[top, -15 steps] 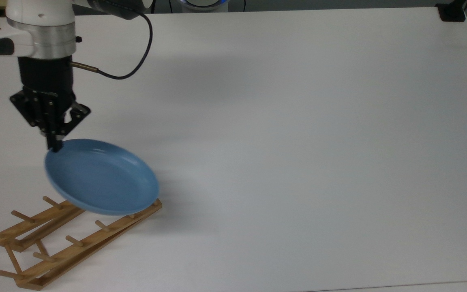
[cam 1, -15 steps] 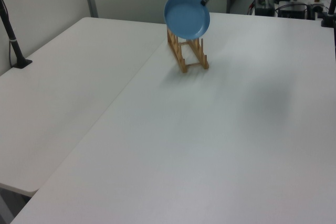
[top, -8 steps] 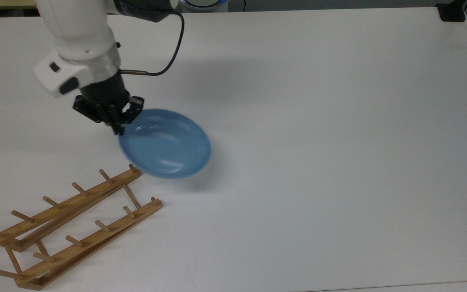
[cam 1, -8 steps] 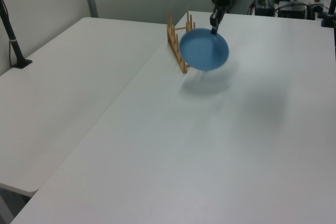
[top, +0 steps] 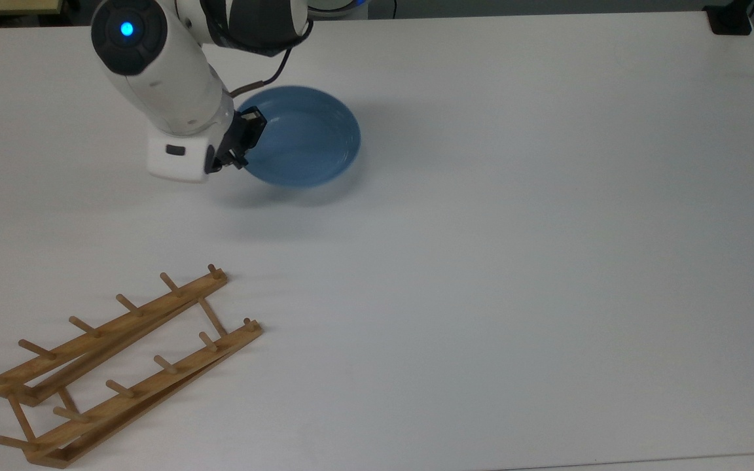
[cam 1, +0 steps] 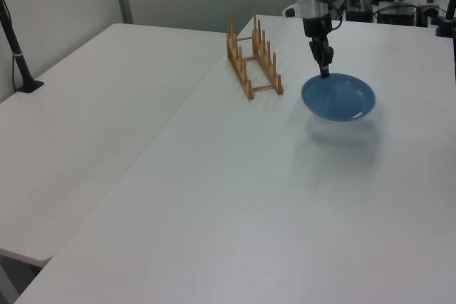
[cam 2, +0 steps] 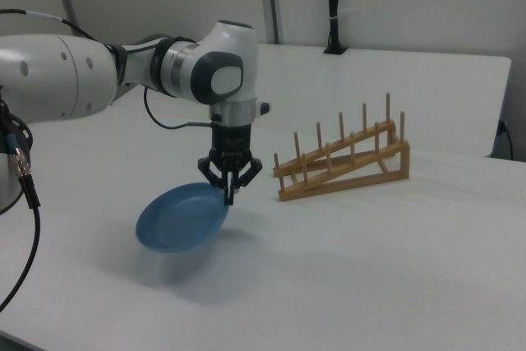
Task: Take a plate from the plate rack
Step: 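Carry the plate away from the rack and lower it flat onto the table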
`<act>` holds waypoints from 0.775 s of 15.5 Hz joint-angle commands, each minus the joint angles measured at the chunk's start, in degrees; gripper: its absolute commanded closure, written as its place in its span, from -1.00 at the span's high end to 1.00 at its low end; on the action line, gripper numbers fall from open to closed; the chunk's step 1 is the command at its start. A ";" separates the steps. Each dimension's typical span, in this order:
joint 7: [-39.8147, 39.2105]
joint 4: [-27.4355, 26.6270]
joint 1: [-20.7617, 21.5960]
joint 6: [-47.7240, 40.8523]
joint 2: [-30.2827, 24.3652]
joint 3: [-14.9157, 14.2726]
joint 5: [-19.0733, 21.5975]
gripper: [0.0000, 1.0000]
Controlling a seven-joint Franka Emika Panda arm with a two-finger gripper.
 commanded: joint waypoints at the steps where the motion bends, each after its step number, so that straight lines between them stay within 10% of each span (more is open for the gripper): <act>1: -4.14 -1.56 3.68 -0.96 2.13 -0.56 0.74 -1.00; 8: -3.78 -2.70 6.50 0.89 3.20 -0.56 0.56 -0.96; 12: 2.08 -1.74 7.12 0.63 2.68 -0.56 0.12 0.29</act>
